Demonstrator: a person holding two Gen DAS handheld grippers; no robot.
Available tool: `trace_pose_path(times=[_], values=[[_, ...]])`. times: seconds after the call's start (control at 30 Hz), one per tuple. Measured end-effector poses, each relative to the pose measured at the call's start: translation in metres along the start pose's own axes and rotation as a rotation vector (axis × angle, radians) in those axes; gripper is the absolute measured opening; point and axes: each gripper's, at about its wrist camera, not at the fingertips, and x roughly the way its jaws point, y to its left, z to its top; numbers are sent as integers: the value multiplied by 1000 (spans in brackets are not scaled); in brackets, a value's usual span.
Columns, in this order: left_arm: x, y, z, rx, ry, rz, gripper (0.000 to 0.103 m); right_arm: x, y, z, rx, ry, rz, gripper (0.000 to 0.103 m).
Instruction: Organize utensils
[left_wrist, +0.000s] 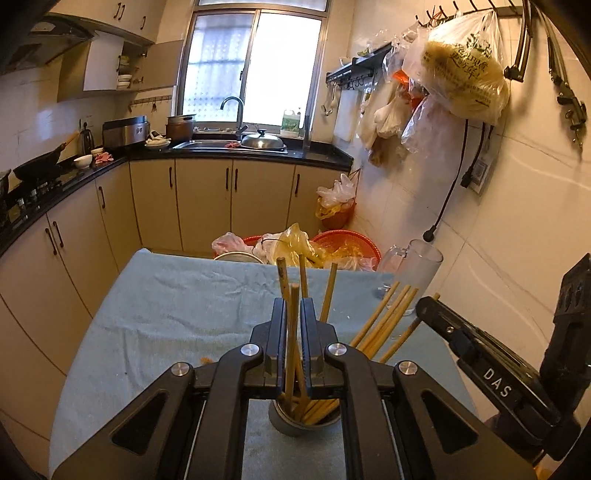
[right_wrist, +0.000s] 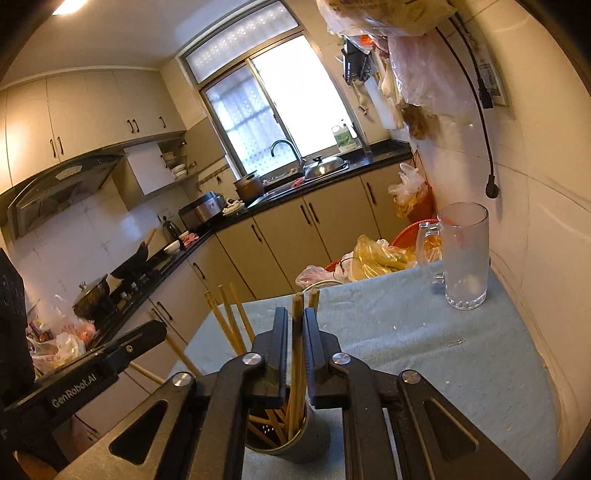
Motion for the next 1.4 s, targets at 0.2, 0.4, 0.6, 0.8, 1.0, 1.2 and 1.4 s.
trace_pose_path(times=[0.2,0.4,0.6,0.8,1.0,1.2,1.4], values=[[-38,-2,-6,6,-39,11,31,-21,9,2,-20,-14,-7,29],[-93,-3,-18,-6,-74,12,42,-55,21,3,-77,-28,-31,46],[-145,-2,-40,-3,-125,44,55,-99,36,-9,-194,-16,-70,59],[-195,2,-69,30,-184,91,68,-144,27,-32,-276,30,-134,62],[-224,8,-100,68,-220,169,81,-191,6,-61,-402,70,-285,68],[-224,20,-139,24,-220,227,96,-215,-7,-114,-493,115,-387,76],[-209,26,-166,1,-183,282,100,-199,-17,-167,-345,191,-310,77]])
